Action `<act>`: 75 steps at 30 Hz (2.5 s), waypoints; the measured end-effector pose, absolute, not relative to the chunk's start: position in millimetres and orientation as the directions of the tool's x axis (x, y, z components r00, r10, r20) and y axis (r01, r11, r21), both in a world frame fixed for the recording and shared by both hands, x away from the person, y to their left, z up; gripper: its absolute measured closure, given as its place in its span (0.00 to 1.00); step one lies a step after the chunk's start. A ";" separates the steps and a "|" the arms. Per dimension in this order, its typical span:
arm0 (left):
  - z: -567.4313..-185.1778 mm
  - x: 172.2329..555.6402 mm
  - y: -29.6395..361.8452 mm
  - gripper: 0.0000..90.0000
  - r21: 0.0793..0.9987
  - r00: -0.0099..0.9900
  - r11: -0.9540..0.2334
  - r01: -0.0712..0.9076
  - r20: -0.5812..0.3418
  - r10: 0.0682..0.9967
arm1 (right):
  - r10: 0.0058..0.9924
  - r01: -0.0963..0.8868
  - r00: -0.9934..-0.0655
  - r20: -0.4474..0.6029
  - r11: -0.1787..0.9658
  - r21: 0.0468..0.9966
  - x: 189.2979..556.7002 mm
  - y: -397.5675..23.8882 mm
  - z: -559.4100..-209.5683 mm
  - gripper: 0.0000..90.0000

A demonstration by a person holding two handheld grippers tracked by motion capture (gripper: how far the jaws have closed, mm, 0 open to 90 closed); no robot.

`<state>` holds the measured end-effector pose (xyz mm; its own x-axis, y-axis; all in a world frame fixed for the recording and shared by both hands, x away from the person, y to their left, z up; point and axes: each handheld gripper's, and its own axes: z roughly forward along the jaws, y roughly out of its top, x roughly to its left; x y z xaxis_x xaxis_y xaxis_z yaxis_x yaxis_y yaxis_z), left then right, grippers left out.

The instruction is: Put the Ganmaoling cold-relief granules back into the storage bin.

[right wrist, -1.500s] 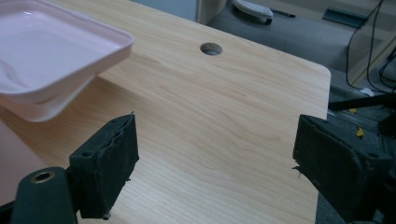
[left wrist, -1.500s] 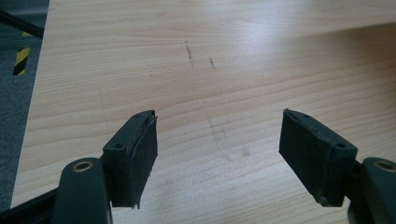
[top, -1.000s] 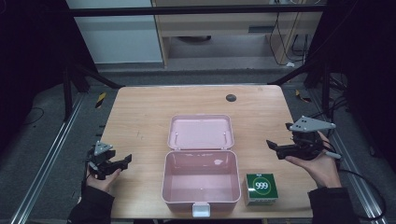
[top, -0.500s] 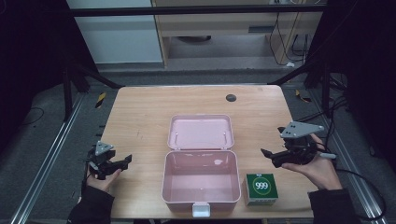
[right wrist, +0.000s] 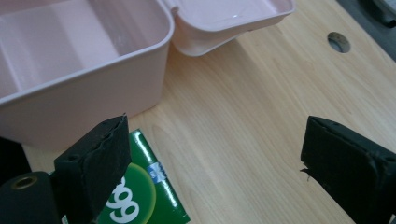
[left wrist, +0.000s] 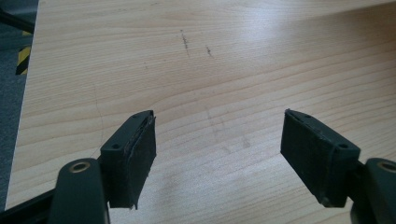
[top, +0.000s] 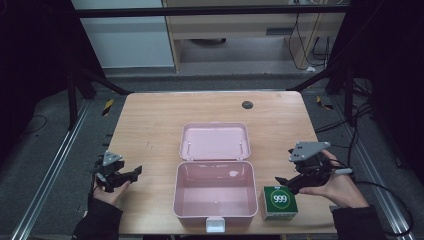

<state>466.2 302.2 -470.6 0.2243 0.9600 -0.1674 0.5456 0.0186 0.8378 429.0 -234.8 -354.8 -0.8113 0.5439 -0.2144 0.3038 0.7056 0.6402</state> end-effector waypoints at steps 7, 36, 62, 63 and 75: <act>-471.1 466.0 301.4 0.29 0.837 0.230 0.014 0.547 -0.166 0.959 | 0.481 0.288 -0.853 -0.204 0.759 0.585 425.8 -228.9 -361.7 0.08; -472.6 466.5 301.0 0.29 0.832 0.235 0.001 0.555 -0.158 0.959 | 0.254 0.181 -0.958 -0.135 0.897 0.404 417.1 -213.1 -389.9 0.05; -472.9 466.7 301.0 0.28 0.830 0.239 -0.005 0.558 -0.154 0.959 | 0.163 0.130 -0.982 -0.091 0.948 0.292 415.8 -201.7 -411.7 0.03; -473.0 466.8 301.0 0.28 0.830 0.239 -0.005 0.558 -0.154 0.959 | 0.165 0.134 -0.982 -0.090 0.950 0.282 416.0 -202.0 -415.2 0.03; -473.6 467.1 300.6 0.28 0.830 0.238 -0.006 0.558 -0.154 0.959 | 0.147 0.124 -0.986 -0.077 0.961 0.246 418.8 -196.0 -429.5 0.04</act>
